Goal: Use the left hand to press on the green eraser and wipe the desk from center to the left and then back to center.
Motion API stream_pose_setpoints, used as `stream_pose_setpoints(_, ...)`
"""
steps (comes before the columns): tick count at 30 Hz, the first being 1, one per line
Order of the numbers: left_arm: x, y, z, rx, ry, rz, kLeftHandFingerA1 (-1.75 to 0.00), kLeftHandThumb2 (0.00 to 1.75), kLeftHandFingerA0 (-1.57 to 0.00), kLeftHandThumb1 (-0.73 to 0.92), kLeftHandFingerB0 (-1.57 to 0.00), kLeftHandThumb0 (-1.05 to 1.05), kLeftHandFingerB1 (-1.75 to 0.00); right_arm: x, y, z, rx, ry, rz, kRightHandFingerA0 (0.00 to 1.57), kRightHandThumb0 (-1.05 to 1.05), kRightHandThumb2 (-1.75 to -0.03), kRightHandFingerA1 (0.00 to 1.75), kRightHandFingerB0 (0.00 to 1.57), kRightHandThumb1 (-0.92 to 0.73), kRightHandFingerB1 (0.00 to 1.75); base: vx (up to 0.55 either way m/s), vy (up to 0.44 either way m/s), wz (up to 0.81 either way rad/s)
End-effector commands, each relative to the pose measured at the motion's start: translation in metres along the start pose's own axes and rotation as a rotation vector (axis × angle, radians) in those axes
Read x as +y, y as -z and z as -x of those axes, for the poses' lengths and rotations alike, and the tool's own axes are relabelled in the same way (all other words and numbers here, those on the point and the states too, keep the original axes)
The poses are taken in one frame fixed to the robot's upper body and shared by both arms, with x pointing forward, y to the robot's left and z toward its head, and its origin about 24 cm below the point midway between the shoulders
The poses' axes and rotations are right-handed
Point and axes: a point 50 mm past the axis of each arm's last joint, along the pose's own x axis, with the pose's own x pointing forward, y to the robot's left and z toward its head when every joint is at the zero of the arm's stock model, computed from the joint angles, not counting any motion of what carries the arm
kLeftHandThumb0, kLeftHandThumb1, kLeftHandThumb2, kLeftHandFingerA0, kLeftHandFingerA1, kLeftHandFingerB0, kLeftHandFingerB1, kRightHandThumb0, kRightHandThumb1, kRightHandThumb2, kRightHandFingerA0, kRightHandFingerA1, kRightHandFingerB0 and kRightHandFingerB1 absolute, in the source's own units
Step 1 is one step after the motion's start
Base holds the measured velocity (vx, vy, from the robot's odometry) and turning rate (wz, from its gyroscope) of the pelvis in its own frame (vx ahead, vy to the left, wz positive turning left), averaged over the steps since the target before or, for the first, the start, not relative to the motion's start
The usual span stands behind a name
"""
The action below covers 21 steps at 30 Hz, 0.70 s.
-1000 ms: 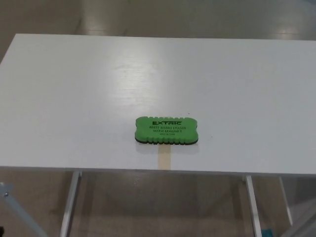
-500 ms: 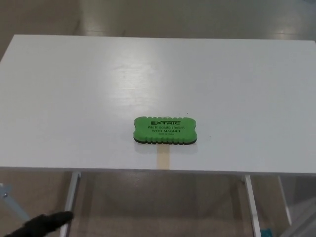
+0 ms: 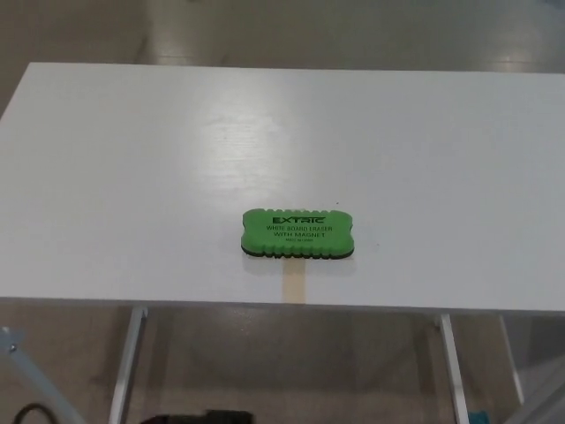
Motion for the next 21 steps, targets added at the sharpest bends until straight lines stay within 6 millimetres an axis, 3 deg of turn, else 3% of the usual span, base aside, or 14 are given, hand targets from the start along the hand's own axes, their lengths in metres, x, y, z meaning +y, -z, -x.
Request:
stream_pose_setpoints(1,-0.004,-0.039,-0.022,-0.093,0.149,-0.06,-0.41,0.59,-0.53,0.65,-0.5,-0.31,-0.35,-0.002,0.001,0.001,-0.02,-0.023,0.041,0.59,-0.35,-0.61,0.53,0.5,-0.67,0.37,0.0,0.0,0.0)
stream_pose_setpoints(2,0.001,-0.055,-0.032,-0.135,0.153,-0.128,-0.41,0.6,-0.53,0.66,-0.49,-0.32,-0.35,-0.003,0.002,0.001,-0.012,-0.021,0.043,0.59,-0.35,-0.61,0.53,0.5,-0.67,0.37,0.0,0.0,0.0)
stream_pose_setpoints(10,0.027,-0.096,-0.062,-0.251,0.052,-0.298,-0.4,0.59,-0.51,0.66,-0.38,-0.36,-0.33,-0.003,0.006,0.002,0.008,-0.021,0.005,0.6,-0.36,-0.61,0.53,0.5,-0.68,0.37,0.0,0.0,0.0)
stream_pose_setpoints(12,0.036,-0.108,-0.071,-0.281,-0.019,-0.328,-0.36,0.59,-0.43,0.65,-0.31,-0.39,-0.32,-0.003,0.004,0.0,0.011,-0.039,-0.009,0.6,-0.36,-0.61,0.54,0.5,-0.67,0.37,0.0,0.0,0.0)
stream_pose_setpoints(13,0.039,-0.113,-0.076,-0.294,-0.048,-0.34,-0.3,0.6,-0.29,0.64,-0.3,-0.37,-0.33,-0.003,0.004,-0.001,0.012,-0.042,-0.006,0.6,-0.36,-0.61,0.55,0.5,-0.68,0.37,0.0,0.0,0.0)
stream_pose_setpoints(14,0.041,-0.115,-0.078,-0.3,-0.061,-0.345,-0.3,0.6,-0.29,0.64,-0.3,-0.37,-0.33,-0.003,0.004,-0.001,0.012,-0.044,-0.005,0.6,-0.36,-0.61,0.55,0.5,-0.68,0.37,0.0,0.0,0.0)
stream_pose_setpoints(15,0.049,-0.125,-0.089,-0.296,-0.165,-0.431,-0.41,0.61,-0.68,0.67,-0.31,-0.35,-0.35,-0.003,0.003,-0.001,0.008,-0.051,0.004,0.6,-0.35,-0.61,0.57,0.5,-0.68,0.37,0.0,0.0,0.0)
stream_pose_setpoints(18,0.055,-0.133,-0.101,-0.307,-0.262,-0.514,-0.42,0.62,-0.72,0.71,-0.34,-0.32,-0.36,-0.003,0.004,0.0,0.006,-0.054,0.012,0.6,-0.36,-0.61,0.58,0.5,-0.68,0.37,0.0,0.0,0.0)
stream_pose_setpoints(21,0.063,-0.136,-0.117,-0.329,-0.355,-0.499,-0.44,0.63,-0.78,0.78,-0.49,-0.28,-0.38,-0.002,0.003,0.001,-0.001,-0.063,0.025,0.61,-0.35,-0.6,0.63,0.53,-0.68,0.38,0.0,0.0,0.0)
